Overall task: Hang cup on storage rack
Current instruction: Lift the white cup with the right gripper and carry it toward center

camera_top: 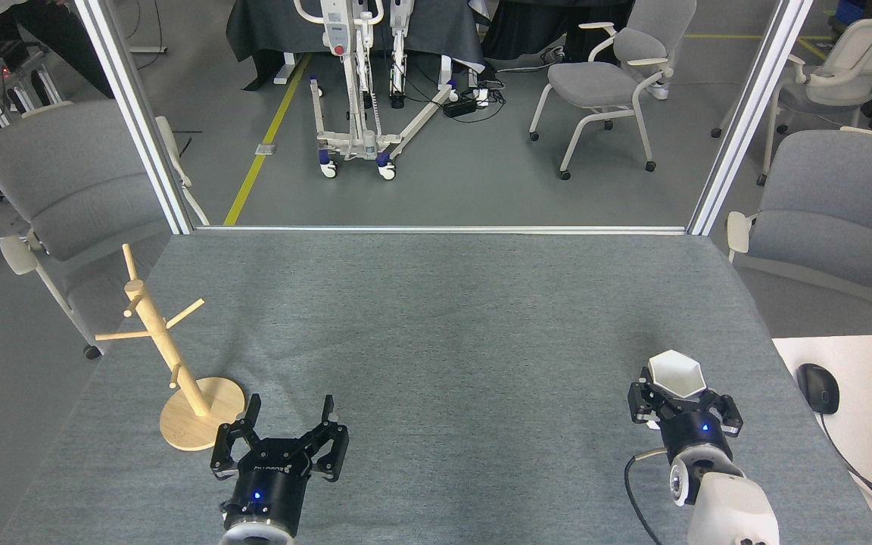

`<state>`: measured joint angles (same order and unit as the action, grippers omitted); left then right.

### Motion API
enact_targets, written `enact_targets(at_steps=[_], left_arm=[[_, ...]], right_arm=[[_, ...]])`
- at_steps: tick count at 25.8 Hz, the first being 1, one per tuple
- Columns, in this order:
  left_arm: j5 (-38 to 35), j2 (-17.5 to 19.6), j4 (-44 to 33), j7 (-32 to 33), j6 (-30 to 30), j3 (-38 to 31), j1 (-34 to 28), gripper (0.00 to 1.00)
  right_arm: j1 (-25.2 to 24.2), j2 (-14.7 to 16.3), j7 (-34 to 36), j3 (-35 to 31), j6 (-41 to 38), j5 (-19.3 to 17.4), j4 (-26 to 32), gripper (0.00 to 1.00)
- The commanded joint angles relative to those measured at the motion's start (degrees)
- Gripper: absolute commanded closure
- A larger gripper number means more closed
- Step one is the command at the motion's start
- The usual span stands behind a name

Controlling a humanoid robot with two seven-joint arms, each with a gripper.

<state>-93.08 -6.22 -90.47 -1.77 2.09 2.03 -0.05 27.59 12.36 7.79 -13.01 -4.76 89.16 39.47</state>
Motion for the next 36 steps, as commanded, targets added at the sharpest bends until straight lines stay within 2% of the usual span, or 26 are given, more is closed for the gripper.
enact_targets(at_steps=[1, 4, 5, 7, 10, 12, 15, 17, 19, 21, 24, 26, 28, 31, 34, 36], left_arm=[[0.0, 0.0, -0.1, -0.2, 0.0, 0.0, 0.0, 0.01], [0.0, 0.1, -0.1, -0.2, 0.0, 0.0, 0.0, 0.01], [0.0, 0.1, -0.1, 0.0, 0.0, 0.0, 0.0, 0.01], [0.0, 0.1, 0.0, 0.1, 0.0, 0.0, 0.0, 0.01], [0.0, 0.1, -0.1, 0.5, 0.0, -0.1, -0.1, 0.01], [0.0, 0.1, -0.1, 0.5, 0.0, 0.0, -0.1, 0.01], [0.0, 0.9, -0.3, -0.3, -0.9, -0.1, 0.0, 0.01], [-0.1, 1.7, -0.5, -1.9, -2.9, 0.3, -0.6, 0.01], [-1.1, 3.8, -0.5, -5.8, -8.1, 1.0, -1.1, 0.01], [-2.7, 5.6, -0.7, -7.8, -12.8, 4.6, -2.7, 0.01], [-9.0, 6.8, -0.9, -7.9, -13.5, 10.7, -3.6, 0.01], [-13.1, 6.7, -0.7, -8.0, -13.5, 14.1, -3.2, 0.01], [-14.0, 6.3, -0.3, -7.7, -13.6, 16.3, -1.7, 0.01], [-14.1, 6.1, -0.1, -6.7, -13.9, 18.4, 2.5, 0.01], [-14.1, 6.1, 2.4, -3.5, -14.8, 19.0, 8.1, 0.01], [-13.5, 5.9, 5.4, -1.7, -16.7, 18.9, 12.4, 0.01]], right_arm=[[-0.1, -0.1, -0.1, 0.0, -0.3, 0.3, 0.1, 0.75], [-0.5, 0.0, -0.3, 0.2, -0.7, 0.0, 2.2, 0.75], [-0.4, 0.1, -0.5, 0.3, -0.7, -0.2, 4.8, 0.74], [-0.6, 0.2, -4.3, 0.2, -0.6, -1.0, 12.6, 0.73], [-0.9, 0.7, -18.3, 0.1, -0.4, -5.0, 25.7, 0.71], [-1.0, 0.7, -25.1, 0.1, 0.1, -7.2, 34.9, 0.71], [-3.2, 0.0, -27.1, 0.6, 2.4, -8.4, 45.2, 0.72], [-4.6, -1.2, -27.8, 4.7, 6.9, -8.4, 50.3, 0.72], [-4.4, -1.8, -30.7, 10.5, 12.3, -8.5, 55.3, 0.71], [-4.2, -1.8, -34.7, 14.7, 17.8, -8.5, 59.1, 0.72], [-3.1, -2.1, -38.1, 22.0, 26.1, -8.1, 60.5, 0.72], [-0.8, -1.9, -39.6, 29.4, 34.6, -7.9, 60.5, 0.72], [2.4, -1.6, -42.2, 37.0, 44.4, -7.3, 60.5, 0.71], [5.8, -1.5, -46.5, 47.5, 57.1, -3.4, 60.5, 0.7], [5.8, -2.1, -50.0, 51.2, 61.7, 1.6, 59.3, 0.67], [5.4, -3.5, -51.0, 52.1, 62.2, 2.9, 57.5, 0.67]])
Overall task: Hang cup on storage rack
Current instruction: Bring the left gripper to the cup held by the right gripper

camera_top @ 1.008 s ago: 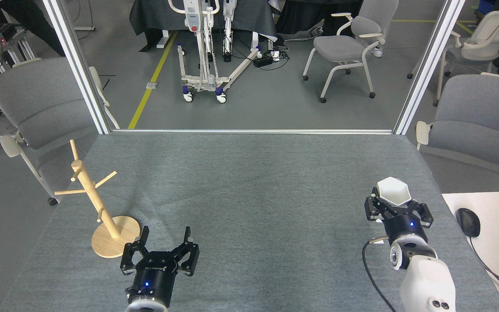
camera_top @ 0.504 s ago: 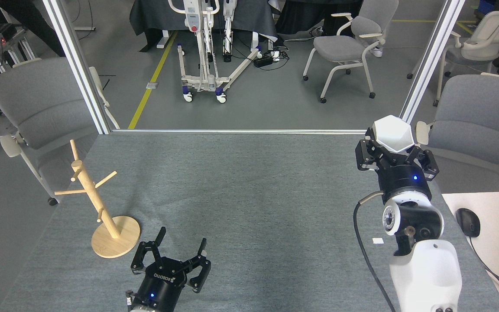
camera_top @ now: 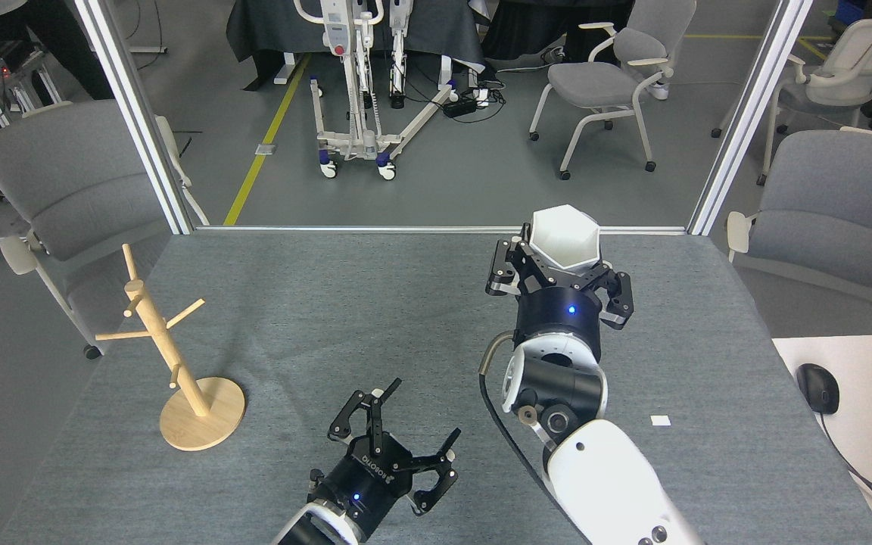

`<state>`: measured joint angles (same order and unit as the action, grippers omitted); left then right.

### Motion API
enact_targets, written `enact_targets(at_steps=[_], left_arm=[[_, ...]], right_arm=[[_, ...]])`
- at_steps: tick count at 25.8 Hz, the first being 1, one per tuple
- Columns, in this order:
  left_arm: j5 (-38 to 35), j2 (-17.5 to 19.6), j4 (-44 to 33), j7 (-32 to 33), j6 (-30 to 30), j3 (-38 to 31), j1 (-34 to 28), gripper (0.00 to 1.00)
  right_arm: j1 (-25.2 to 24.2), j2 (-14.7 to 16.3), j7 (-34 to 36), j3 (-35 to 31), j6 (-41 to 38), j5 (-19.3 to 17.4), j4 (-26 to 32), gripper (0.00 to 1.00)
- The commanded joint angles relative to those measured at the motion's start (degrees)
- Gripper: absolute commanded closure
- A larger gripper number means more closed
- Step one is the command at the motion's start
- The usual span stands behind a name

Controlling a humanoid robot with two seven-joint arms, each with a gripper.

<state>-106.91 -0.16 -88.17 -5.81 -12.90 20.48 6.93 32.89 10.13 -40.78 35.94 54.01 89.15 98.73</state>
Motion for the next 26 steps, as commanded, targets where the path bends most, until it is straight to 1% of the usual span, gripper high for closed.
enact_targets(at_steps=[1, 3, 5, 9, 13, 17, 21, 26], left_arm=[[0.5, -0.4, 4.4, 2.8, -2.7, 0.1, 7.3, 0.01], [1.1, -0.4, 6.2, 3.1, -5.3, -0.4, 10.2, 0.01], [3.5, -0.4, 7.2, 3.7, -8.2, -1.6, 11.9, 0.01], [6.5, -0.4, 7.3, 8.9, -13.3, -2.6, 13.7, 0.01], [9.2, -0.4, 7.4, 10.2, -14.6, -2.5, 14.5, 0.01], [12.9, -0.4, 8.1, 10.4, -17.8, -2.5, 15.0, 0.01], [15.6, -0.4, 8.4, 13.3, -18.2, -2.5, 16.3, 0.01], [17.5, -0.5, 9.8, 13.6, -19.1, -2.4, 17.8, 0.01]], right_arm=[[-0.1, -2.4, -2.6, 4.0, 3.6, 2.9, -2.5, 0.68], [-0.8, -3.4, -3.0, 6.1, 4.0, 2.8, -3.5, 0.7], [-0.7, -3.6, -4.6, 7.8, 4.4, 3.0, -3.7, 0.71], [-0.7, -3.6, -5.4, 8.2, 4.7, 3.0, -3.9, 0.71], [-0.8, -3.7, -5.5, 8.4, 4.6, 2.7, -4.2, 0.7], [-0.8, -3.8, -5.6, 9.1, 4.5, 2.3, -4.6, 0.7], [-0.7, -3.8, -5.7, 9.6, 4.3, 2.3, -5.5, 0.7], [-0.6, -4.2, -7.8, 11.5, 4.7, 2.3, -5.8, 0.7]])
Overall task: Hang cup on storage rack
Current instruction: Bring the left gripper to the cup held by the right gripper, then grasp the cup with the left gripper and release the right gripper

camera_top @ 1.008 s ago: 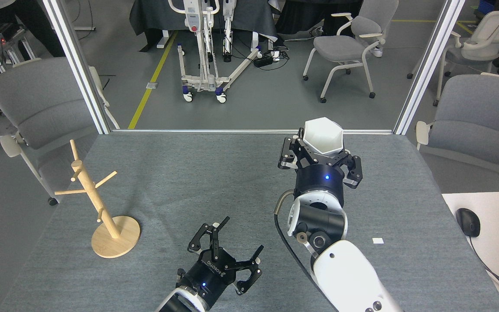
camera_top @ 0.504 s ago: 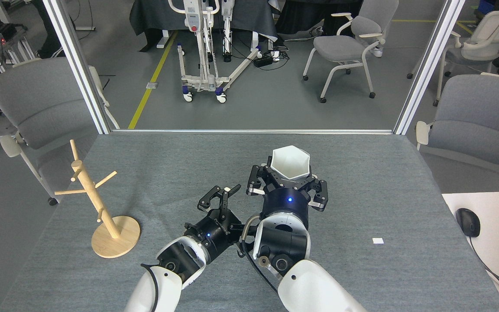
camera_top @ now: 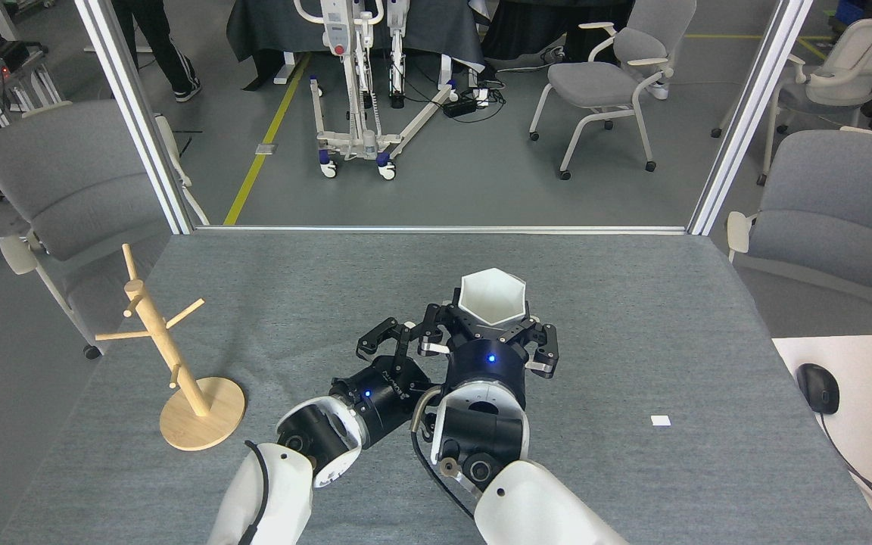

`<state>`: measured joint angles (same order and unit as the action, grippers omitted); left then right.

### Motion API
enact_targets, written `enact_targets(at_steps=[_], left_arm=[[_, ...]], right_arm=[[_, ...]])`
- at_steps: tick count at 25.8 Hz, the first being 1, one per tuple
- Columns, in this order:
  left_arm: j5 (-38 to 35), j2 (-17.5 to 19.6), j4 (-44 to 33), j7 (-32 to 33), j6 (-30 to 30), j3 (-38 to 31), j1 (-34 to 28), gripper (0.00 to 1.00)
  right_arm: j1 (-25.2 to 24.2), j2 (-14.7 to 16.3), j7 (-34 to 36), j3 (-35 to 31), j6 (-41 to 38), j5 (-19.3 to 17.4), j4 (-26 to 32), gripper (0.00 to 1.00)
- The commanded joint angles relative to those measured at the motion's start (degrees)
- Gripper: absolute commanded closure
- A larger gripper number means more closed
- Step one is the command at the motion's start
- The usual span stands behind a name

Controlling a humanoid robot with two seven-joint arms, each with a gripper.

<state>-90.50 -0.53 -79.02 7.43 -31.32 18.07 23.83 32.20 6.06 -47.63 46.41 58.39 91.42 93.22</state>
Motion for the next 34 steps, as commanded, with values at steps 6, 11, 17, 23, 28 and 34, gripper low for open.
enact_targets(at_steps=[6, 11, 17, 23, 28, 34], left_arm=[[4.5, -0.4, 2.8, 0.7, -1.6, 0.1, 2.5, 0.01], [5.1, -0.4, 2.6, 0.7, -4.1, 0.2, 2.6, 0.01], [4.7, -1.9, 4.5, 0.7, -3.9, 0.3, 2.7, 0.01], [4.2, -1.8, 5.5, 0.9, -2.8, 0.3, 2.7, 0.38], [5.2, -1.6, 5.6, 5.1, -6.0, -0.1, 2.5, 1.0], [5.2, -1.6, 5.6, 6.2, -6.3, -0.1, 2.5, 1.0]], right_arm=[[0.0, -0.4, -0.9, 3.0, 0.3, 0.0, -2.1, 0.7], [-0.3, -1.3, -0.9, 4.4, 0.3, -0.1, -2.2, 0.7], [-0.9, -1.8, -0.8, 5.4, 0.4, -0.1, -2.9, 0.7], [-1.0, -2.9, -0.8, 6.2, 0.4, -0.5, -3.8, 0.71], [-1.4, -3.2, -0.8, 6.4, 0.5, -0.5, -4.3, 0.7], [-1.2, -3.3, -0.4, 6.4, 0.1, -0.4, -5.2, 0.41]])
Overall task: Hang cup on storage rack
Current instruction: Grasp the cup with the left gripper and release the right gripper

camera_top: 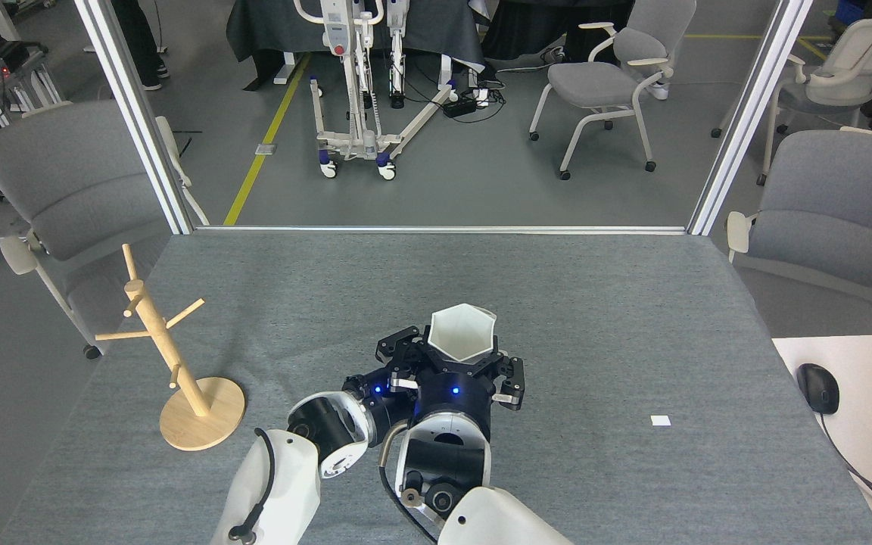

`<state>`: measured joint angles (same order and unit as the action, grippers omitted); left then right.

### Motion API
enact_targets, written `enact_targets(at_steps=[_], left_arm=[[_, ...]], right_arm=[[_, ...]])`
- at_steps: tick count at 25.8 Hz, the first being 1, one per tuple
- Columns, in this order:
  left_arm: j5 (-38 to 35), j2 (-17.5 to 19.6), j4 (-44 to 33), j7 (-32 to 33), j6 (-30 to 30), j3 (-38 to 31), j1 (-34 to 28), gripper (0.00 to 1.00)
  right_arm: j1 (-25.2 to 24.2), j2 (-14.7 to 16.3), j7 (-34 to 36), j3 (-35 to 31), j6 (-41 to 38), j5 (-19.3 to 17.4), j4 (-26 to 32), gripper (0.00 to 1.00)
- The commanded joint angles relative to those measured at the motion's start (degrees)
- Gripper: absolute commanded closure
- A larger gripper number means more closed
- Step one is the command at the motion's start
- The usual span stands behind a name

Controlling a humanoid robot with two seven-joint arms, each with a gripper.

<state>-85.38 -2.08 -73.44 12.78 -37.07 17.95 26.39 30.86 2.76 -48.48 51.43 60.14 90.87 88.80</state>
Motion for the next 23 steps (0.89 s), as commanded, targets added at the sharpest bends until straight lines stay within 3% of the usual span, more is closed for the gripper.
enact_targets(at_steps=[1, 3, 4, 8, 13, 20, 23], left_arm=[[0.2, 0.0, 0.0, 0.9, -0.5, -0.1, 0.0, 1.0], [0.3, 0.1, 0.0, 0.9, -0.5, -0.5, 0.0, 1.0], [0.3, 0.1, 0.1, 1.0, -0.5, -0.6, 0.0, 1.0], [0.3, 0.1, 0.3, 1.0, -0.5, -0.7, 0.0, 1.0], [0.1, 0.3, 2.2, 1.0, -0.6, -0.6, -0.4, 1.0], [0.1, 0.4, 1.5, 1.1, -0.3, -0.9, -2.5, 1.0], [0.1, 0.9, 0.0, 1.1, -0.1, -4.1, -5.5, 1.0]], right_arm=[[0.3, 0.0, 0.6, 1.4, -1.6, 0.6, -1.6, 0.28], [0.8, 0.1, 1.3, 1.3, -1.6, 0.8, -2.5, 0.04], [0.9, 0.1, 1.9, 1.1, -1.7, 0.8, -2.5, 0.01], [0.9, 0.1, 6.4, 0.9, -1.8, 0.4, -2.6, 0.01], [0.3, 0.0, 17.8, 0.6, -1.7, -0.3, -2.7, 0.01], [0.4, -0.5, 31.3, 0.1, -1.4, -7.1, -2.7, 0.01], [0.2, 0.1, 34.4, -7.5, -3.8, -8.4, -2.7, 0.02]])
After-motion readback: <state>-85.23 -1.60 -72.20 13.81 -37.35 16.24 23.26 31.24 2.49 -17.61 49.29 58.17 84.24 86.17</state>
